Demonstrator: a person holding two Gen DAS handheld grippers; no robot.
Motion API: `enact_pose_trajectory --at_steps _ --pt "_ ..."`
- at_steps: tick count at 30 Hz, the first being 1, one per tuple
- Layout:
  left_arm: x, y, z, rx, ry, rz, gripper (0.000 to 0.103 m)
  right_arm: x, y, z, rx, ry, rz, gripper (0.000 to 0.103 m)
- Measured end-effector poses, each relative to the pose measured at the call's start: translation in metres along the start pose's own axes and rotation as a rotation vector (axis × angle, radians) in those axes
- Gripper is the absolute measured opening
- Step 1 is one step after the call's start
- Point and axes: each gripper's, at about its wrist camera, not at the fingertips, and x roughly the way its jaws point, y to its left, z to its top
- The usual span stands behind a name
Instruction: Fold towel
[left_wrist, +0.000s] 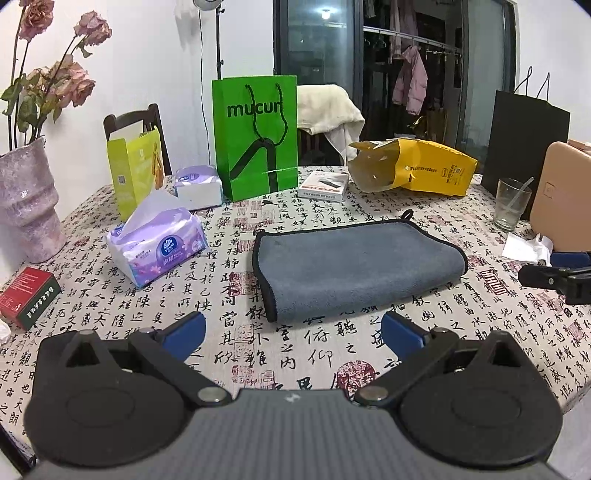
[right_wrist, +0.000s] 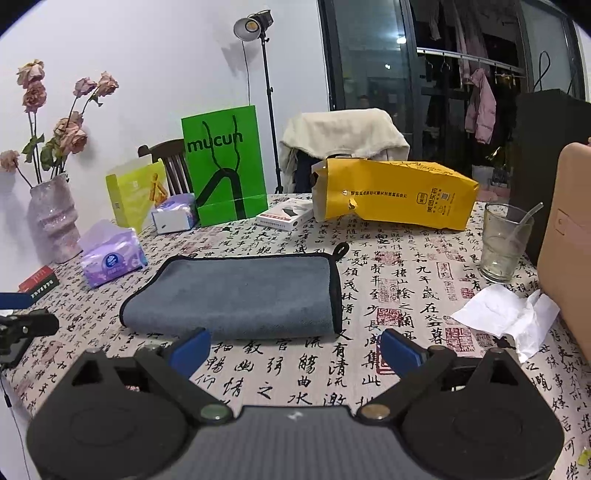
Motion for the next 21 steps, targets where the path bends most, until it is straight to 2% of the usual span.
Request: enact_pose_trajectory --at_steps 21 --pt "-0.022 -0.001 -0.026 0.015 -0.028 -0.001 0.103 -0.025 0.008 -0.023 0.019 -0.033 0.005 0.100"
